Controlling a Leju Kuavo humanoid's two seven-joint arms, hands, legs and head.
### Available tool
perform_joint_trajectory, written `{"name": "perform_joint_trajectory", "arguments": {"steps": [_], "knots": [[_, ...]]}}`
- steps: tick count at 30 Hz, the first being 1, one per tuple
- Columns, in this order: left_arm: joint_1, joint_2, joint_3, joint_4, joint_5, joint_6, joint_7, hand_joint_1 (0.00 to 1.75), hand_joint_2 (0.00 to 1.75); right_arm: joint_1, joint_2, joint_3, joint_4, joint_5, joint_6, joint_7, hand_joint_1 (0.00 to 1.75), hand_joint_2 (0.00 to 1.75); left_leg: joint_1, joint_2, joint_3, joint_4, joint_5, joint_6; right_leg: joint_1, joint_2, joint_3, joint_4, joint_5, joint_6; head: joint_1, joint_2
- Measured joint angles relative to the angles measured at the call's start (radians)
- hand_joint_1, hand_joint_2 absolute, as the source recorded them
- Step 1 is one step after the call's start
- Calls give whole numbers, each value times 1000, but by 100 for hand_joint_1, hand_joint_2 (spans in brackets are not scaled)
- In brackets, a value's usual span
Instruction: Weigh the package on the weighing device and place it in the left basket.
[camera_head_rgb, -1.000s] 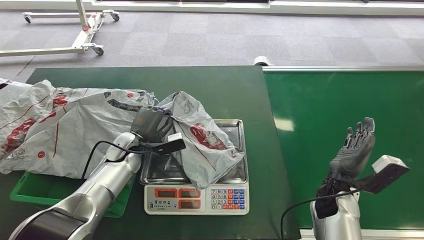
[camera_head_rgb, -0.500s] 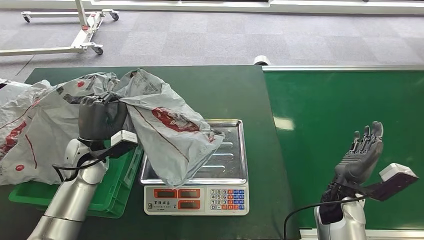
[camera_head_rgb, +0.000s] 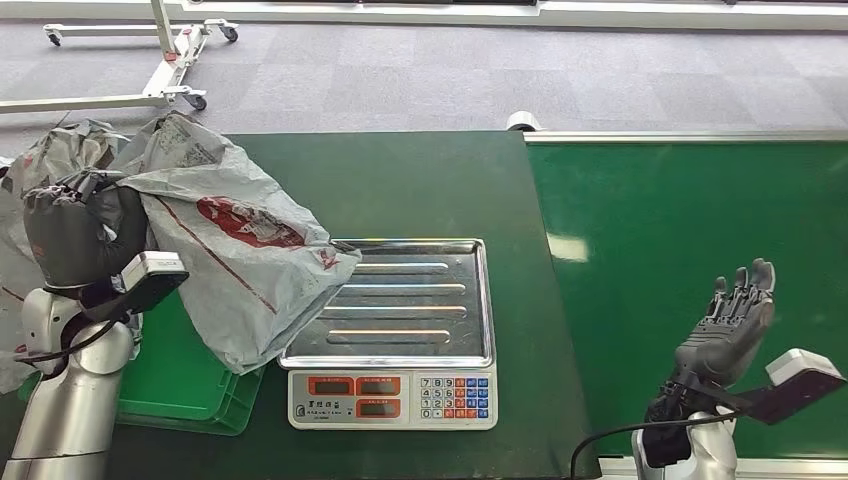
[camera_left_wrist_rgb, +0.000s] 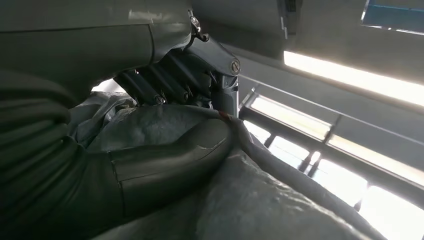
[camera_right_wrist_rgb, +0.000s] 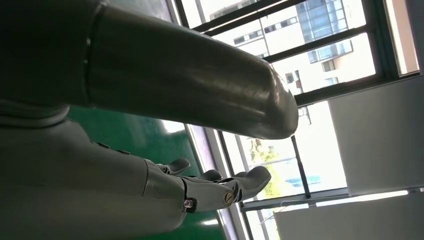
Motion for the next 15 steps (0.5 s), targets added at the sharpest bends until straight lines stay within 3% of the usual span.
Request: {"name": "perform_joint_trajectory", "arguments": {"steps": [3, 6, 8, 10, 12, 15], "knots": [[-95, 32, 20, 173, -187, 95, 95, 175, 175, 7, 2, 0, -14, 10, -11, 0, 0, 0, 0, -1, 0, 0, 2, -1, 1, -1, 0, 0, 1, -1, 0, 0], [-251, 77, 18, 437, -443, 194, 276, 175, 175, 20, 5, 0, -34, 24, -27, 3, 0, 0, 1, -2, 0, 0, 3, -3, 2, -2, 0, 0, 2, -3, 0, 0], [-353, 104, 7, 598, -588, 203, 419, 156, 175, 34, 6, 0, -50, 33, -42, 8, 0, 0, 1, 0, 0, 0, 4, -3, 2, -1, -1, 1, 3, -4, 0, 0], [-432, 127, -5, 718, -668, 181, 514, 69, 87, 51, 8, 0, -68, 41, -54, 12, 0, 0, 2, 2, 0, 0, 4, -3, 2, 1, -1, 1, 4, -5, 0, 0], [-482, 149, -13, 803, -693, 159, 553, 0, 0, 69, 8, 0, -83, 44, -60, 14, 0, 0, 2, 4, 0, 0, 3, -3, 2, 2, -2, 1, 4, -5, 0, 0], [-513, 175, -16, 887, -696, 149, 568, 0, 0, 89, 8, 0, -98, 45, -65, 17, 0, 0, 2, 5, -1, 0, 3, -4, 2, 4, -3, 1, 4, -5, 0, 0]]}}
